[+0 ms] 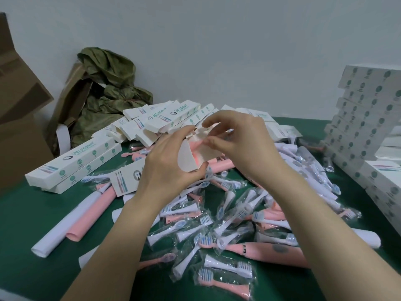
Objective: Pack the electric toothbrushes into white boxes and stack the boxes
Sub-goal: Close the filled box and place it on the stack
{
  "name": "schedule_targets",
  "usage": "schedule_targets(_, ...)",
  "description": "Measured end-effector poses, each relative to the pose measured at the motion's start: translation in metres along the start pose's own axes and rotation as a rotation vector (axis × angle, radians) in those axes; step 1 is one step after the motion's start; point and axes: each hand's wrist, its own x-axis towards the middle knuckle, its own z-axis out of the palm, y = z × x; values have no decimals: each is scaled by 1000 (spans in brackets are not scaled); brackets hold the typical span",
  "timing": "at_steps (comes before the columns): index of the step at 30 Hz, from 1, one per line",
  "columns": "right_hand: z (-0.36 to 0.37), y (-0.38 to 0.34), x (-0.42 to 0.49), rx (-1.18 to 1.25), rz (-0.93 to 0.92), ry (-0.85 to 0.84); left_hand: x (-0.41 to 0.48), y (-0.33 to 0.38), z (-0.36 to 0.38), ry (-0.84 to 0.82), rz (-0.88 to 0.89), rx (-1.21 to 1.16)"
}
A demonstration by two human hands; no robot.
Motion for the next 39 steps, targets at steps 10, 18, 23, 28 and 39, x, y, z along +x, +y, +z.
schedule_targets(10,11,-3,-1,691,268,-83,2,1,2,87,-61,41)
schedule_targets(18,31,-5,-9,249,-31,158,1,3,0,94,-50,27)
schedule_targets(23,43,0,-13,-109,-193,-86,1,6,-1,72,-54,4)
schedule_targets(28,35,3,-11,-43,89,260,0,3,2,104,35,38)
schedule_targets(39,23,4,-2,497,370,136,3,-10,-5,-143,15,-66)
